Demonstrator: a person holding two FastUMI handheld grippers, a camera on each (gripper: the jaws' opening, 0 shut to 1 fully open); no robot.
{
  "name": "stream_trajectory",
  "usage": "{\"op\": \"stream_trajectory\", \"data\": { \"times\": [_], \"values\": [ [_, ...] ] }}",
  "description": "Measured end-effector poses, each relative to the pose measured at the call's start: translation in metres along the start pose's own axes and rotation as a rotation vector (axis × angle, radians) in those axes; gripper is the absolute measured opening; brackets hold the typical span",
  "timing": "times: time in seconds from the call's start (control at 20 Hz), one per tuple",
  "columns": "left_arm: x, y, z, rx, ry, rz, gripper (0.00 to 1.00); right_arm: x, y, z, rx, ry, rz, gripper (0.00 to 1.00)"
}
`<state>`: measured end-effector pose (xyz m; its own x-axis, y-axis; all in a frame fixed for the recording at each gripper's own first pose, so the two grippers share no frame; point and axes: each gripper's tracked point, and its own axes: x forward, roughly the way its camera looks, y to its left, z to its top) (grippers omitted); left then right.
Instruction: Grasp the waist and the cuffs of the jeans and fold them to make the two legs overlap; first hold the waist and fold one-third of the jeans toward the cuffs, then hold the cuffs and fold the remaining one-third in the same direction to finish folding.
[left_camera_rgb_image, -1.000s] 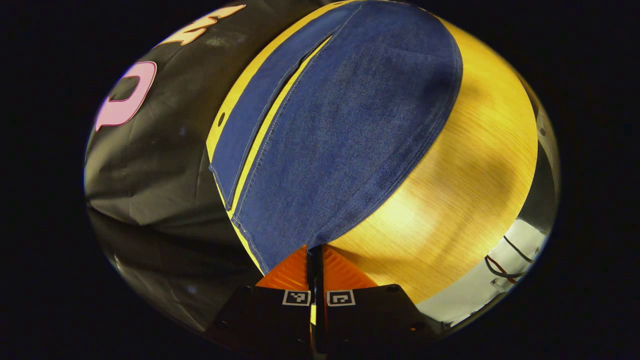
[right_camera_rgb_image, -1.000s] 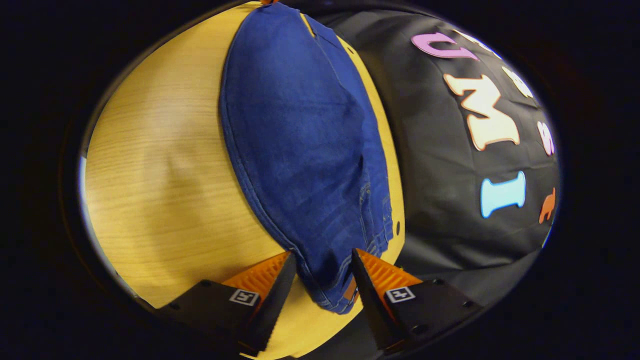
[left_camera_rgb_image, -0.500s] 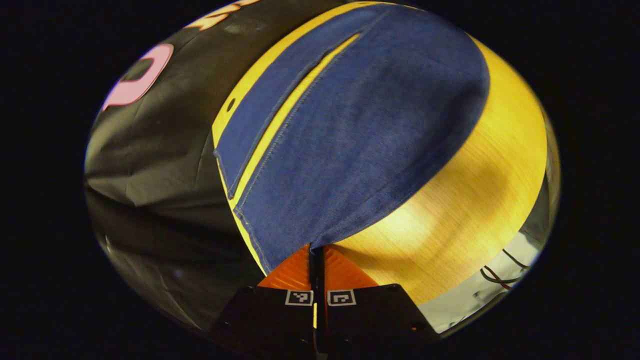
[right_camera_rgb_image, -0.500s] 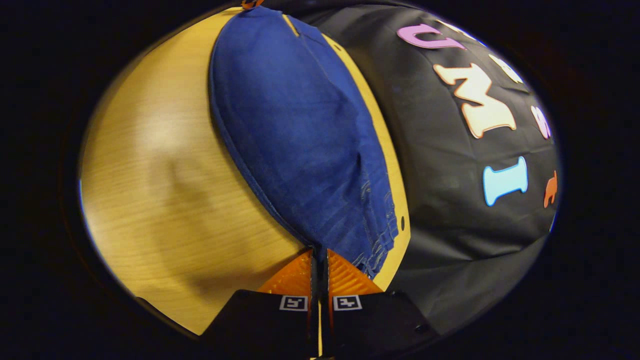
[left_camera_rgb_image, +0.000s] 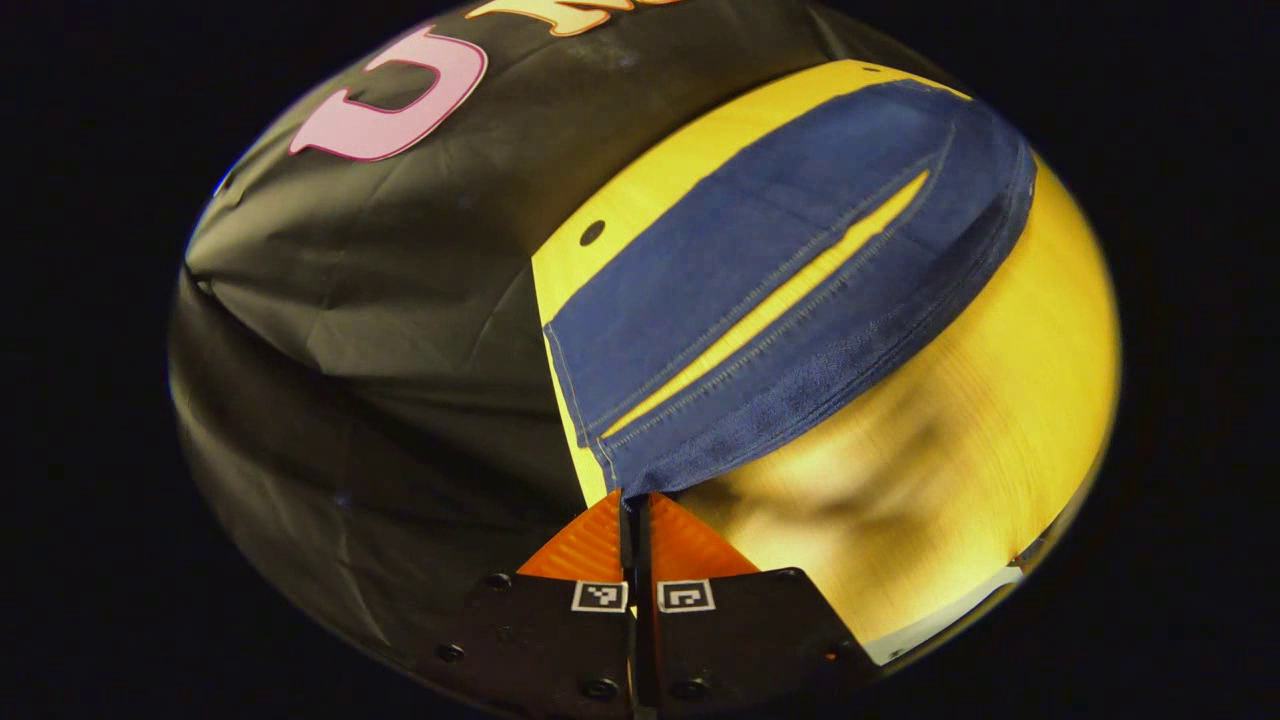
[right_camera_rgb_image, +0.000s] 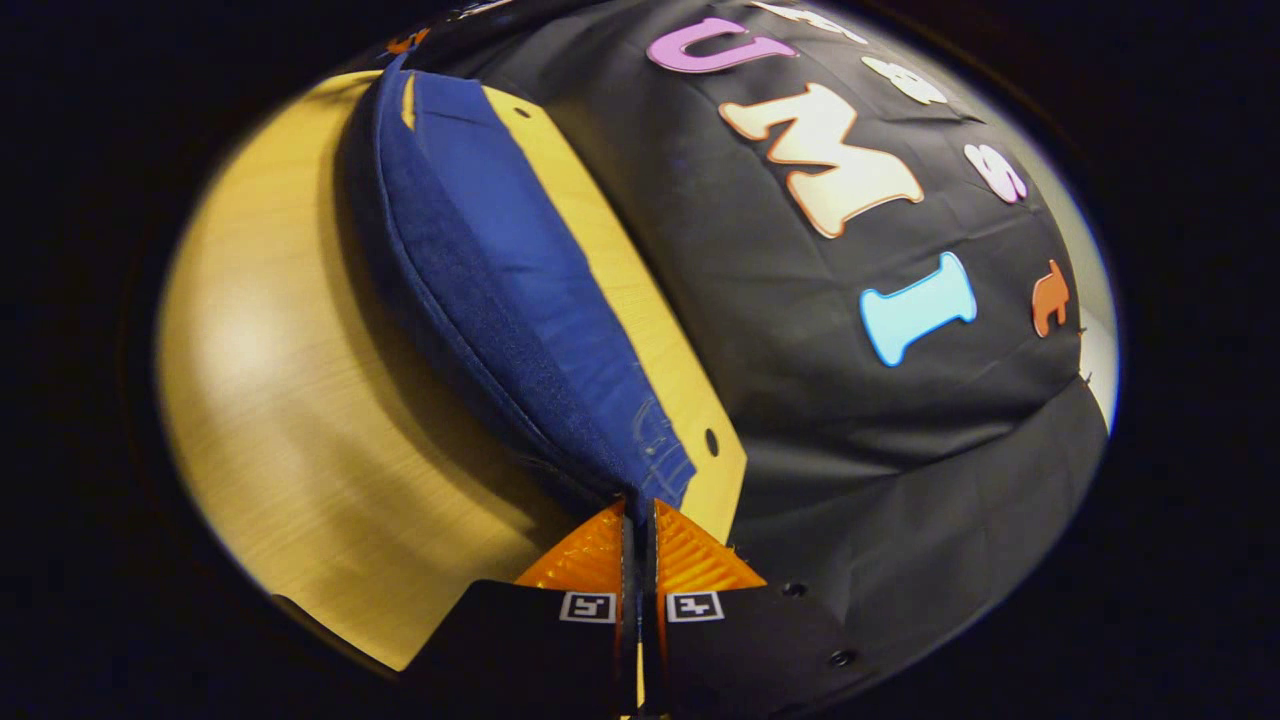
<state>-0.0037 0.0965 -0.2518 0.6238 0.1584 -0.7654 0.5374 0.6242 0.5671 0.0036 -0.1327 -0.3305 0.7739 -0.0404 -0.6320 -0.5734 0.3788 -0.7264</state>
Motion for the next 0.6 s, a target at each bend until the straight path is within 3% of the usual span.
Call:
{"op": "stream_trajectory", "data": {
  "times": [0.3,0.45,0.6],
  "values": [
    [-0.02,0.019,0.041,-0.017,-0.038,0.037,0.0,0.05,-0.047,0.044,0.155,-0.007,-0.159,0.04],
    [-0.022,0.018,0.057,-0.033,-0.049,0.043,0.0,0.078,-0.052,0.058,0.236,-0.005,-0.192,0.04],
    [-0.009,0.017,0.07,-0.115,-0.061,0.016,0.0,0.104,-0.047,0.065,0.257,-0.003,-0.2,0.04]
  ]
}}
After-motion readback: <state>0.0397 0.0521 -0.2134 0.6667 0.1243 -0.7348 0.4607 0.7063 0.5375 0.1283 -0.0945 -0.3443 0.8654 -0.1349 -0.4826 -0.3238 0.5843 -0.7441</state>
